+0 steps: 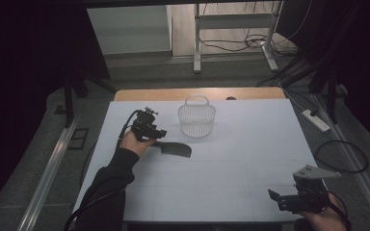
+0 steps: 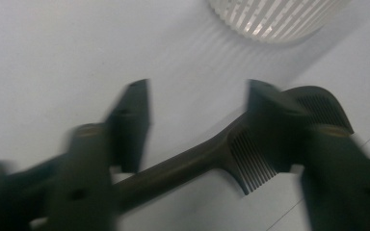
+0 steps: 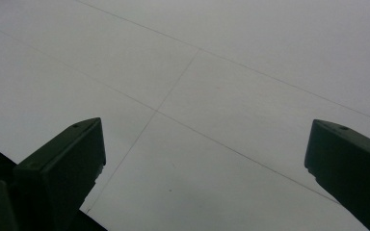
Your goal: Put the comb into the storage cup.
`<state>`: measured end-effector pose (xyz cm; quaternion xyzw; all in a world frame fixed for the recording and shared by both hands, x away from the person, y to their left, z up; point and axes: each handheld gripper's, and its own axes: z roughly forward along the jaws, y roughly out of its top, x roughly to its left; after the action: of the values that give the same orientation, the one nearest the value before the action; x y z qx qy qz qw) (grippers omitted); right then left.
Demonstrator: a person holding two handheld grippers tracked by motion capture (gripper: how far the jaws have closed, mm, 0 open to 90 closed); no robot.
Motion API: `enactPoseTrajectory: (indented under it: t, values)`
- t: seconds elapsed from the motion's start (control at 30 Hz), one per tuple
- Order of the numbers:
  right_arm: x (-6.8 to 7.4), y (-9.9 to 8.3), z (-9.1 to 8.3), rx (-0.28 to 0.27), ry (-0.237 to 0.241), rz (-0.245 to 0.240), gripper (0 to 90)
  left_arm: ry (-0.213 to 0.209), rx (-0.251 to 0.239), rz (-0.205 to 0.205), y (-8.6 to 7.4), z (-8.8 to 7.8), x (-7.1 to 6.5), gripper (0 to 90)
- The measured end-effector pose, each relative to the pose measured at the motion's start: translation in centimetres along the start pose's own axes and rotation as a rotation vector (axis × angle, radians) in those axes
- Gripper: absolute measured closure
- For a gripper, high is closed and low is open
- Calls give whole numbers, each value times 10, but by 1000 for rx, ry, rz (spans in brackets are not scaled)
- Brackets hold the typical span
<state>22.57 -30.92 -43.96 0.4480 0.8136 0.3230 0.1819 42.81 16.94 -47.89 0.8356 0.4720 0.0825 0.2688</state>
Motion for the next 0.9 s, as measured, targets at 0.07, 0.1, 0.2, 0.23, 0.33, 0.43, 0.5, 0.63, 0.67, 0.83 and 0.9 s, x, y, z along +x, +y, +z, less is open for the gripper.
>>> enactPoseTrajectory:
  t: [0.07,0.1,0.2,0.23,0.33,0.43,0.5,0.63,0.67,0.83,0.9]
  values:
    - [0,0,0,1,1,-3,13,-6,4,1,1,0,1,682]
    - [0,0,0,1,1,-3,14,-4,-1,9,2,-2,3,726]
    - [0,0,0,3,3,-2,17,-1,-2,11,2,-1,4,881]
    - [0,0,0,3,3,-2,17,6,-1,11,2,-1,4,881]
    - [0,0,1,4,4,-4,20,26,21,13,0,6,6,889]
    - [0,0,1,6,5,-4,22,27,34,9,-2,10,7,890]
    - [0,0,1,9,6,-6,24,34,47,8,-3,14,8,890]
    - [1,0,1,12,6,-8,27,47,61,-8,-4,21,10,889]
    - [1,0,1,12,7,-8,28,57,75,-12,-6,24,12,890]
    - [0,0,1,12,11,-9,29,66,104,-17,-10,31,16,889]
    - [0,0,1,12,12,-10,29,56,112,-22,-11,34,17,890]
